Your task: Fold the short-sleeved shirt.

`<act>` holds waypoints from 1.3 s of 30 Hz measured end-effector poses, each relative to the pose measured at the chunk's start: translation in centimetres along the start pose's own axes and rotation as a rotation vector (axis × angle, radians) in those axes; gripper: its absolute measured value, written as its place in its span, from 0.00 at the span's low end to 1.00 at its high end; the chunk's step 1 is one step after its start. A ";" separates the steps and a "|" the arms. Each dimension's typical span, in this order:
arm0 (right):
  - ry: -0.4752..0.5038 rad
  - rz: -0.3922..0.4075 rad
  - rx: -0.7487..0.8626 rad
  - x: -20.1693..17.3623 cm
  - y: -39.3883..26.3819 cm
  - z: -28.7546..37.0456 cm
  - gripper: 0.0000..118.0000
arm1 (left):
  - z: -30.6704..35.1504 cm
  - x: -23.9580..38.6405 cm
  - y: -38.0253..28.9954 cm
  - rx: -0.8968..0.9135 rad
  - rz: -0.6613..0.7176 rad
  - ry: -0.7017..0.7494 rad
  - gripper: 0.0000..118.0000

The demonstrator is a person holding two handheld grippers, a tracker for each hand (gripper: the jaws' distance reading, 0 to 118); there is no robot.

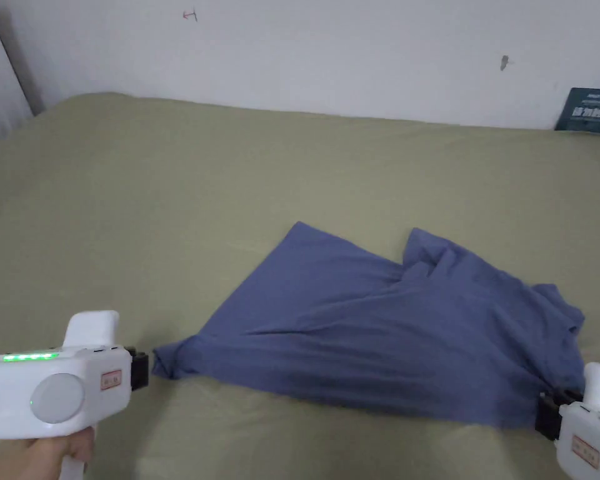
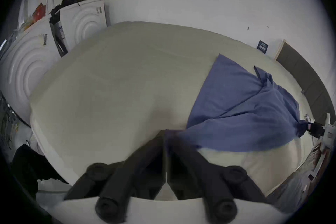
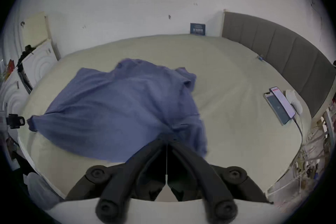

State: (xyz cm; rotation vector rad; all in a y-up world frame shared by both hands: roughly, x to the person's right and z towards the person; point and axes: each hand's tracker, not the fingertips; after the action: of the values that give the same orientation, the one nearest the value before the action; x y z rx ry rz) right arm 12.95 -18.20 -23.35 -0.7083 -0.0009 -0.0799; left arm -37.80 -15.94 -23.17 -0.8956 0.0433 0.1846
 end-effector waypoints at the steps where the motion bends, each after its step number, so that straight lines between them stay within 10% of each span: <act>1: -0.021 0.016 -0.009 -1.1 -0.6 0.0 0.00 | -0.2 -0.2 -0.6 0.006 0.025 0.026 0.00; 8: 0.062 0.093 -0.041 -5.4 -1.2 -1.6 0.00 | -1.2 -1.8 0.8 -0.011 0.031 0.021 0.02; 9: 0.067 0.099 -0.044 -5.6 -1.3 -1.5 0.00 | -1.3 -1.9 1.6 -0.003 0.038 0.003 0.14; 11: 0.069 0.103 -0.040 -5.9 -1.1 -1.6 0.00 | -1.8 -1.8 3.0 -0.006 0.038 -0.016 0.94; 12: 0.073 0.106 -0.042 -6.0 -0.9 -1.8 0.00 | -2.3 -1.4 3.7 -0.032 0.011 -0.039 1.00; 18: 0.070 0.113 -0.056 -5.7 -0.9 -1.9 0.00 | -6.3 0.3 5.0 -0.107 -0.062 -0.005 0.84; 22: 0.063 0.120 -0.064 -5.1 -0.9 -2.2 0.00 | -7.9 0.3 3.6 -0.170 -0.060 -0.077 0.07; 39: 0.030 0.184 -0.121 1.5 17.9 -17.4 0.00 | -7.1 1.1 4.0 -0.139 -0.107 -0.023 0.05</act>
State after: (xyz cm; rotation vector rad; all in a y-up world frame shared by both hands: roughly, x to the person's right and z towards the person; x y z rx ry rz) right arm 15.27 -16.06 -48.16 -0.8247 0.0986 0.0868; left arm -37.12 -18.88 -30.87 -1.0315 -0.0393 0.0992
